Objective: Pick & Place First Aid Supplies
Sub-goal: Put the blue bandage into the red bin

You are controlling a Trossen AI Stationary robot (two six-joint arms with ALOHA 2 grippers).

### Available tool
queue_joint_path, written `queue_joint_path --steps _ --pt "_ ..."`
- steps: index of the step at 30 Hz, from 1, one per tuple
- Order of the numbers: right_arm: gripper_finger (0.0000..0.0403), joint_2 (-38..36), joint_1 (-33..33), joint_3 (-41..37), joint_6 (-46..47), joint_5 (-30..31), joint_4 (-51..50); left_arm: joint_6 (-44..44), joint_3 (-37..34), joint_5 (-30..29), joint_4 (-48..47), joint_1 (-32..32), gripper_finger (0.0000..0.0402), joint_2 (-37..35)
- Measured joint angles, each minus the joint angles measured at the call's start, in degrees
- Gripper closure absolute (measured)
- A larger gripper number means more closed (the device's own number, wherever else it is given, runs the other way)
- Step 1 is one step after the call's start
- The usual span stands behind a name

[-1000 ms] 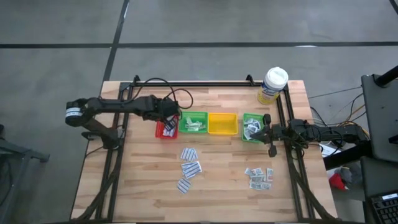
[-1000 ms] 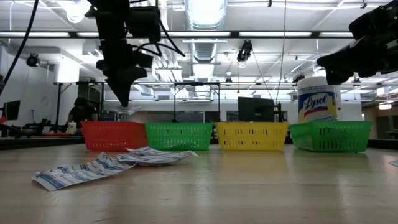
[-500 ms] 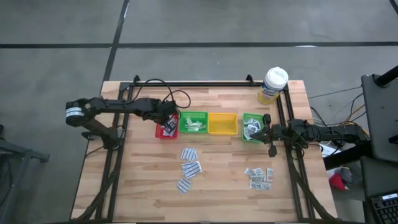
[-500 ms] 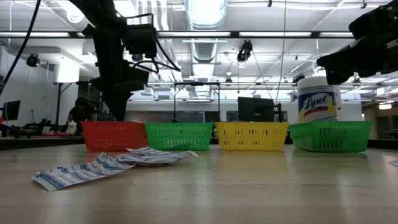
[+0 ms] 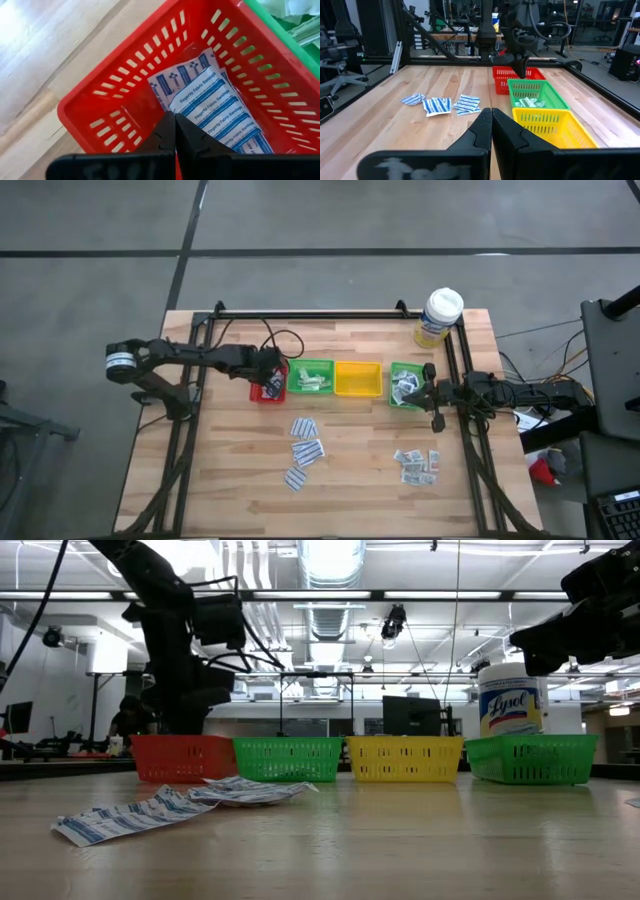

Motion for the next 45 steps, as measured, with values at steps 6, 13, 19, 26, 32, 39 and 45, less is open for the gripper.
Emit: queue_joint_path --steps 6,13,19,26,32,39,45 --pt "0.0394 0.0 0.0 0.0 0.0 0.0 0.0 -0.7 -0.5 0.0 0.2 0.0 0.0401 0.0" --pt "0.0394 0.0 0.0 0.0 0.0 0.0 0.0 -1.3 -0.5 -0.2 0.1 0.0 0.0401 0.0" --pt "0.0394 0.0 0.0 0.0 0.1 0.0 0.0 -1.3 -0.5 -0.2 0.1 -0.1 0.0378 0.0" --pt "0.0394 0.0 0.0 0.0 0.1 0.0 0.0 -0.8 -0.3 -0.2 0.0 -0.1 0.0281 0.0" --pt "0.0394 0.0 0.0 0.0 0.1 0.0 0.0 2.0 2.1 -0.6 -2.8 0.0 0.0233 0.0" --pt "0.0394 0.0 0.0 0.0 0.1 0.0 0.0 2.2 10.1 -1.1 -16.3 0.0 0.0229 0.0" --pt "0.0394 0.0 0.0 0.0 0.1 0.0 0.0 -0.2 16.9 0.6 -22.0 -1.4 0.0229 -0.1"
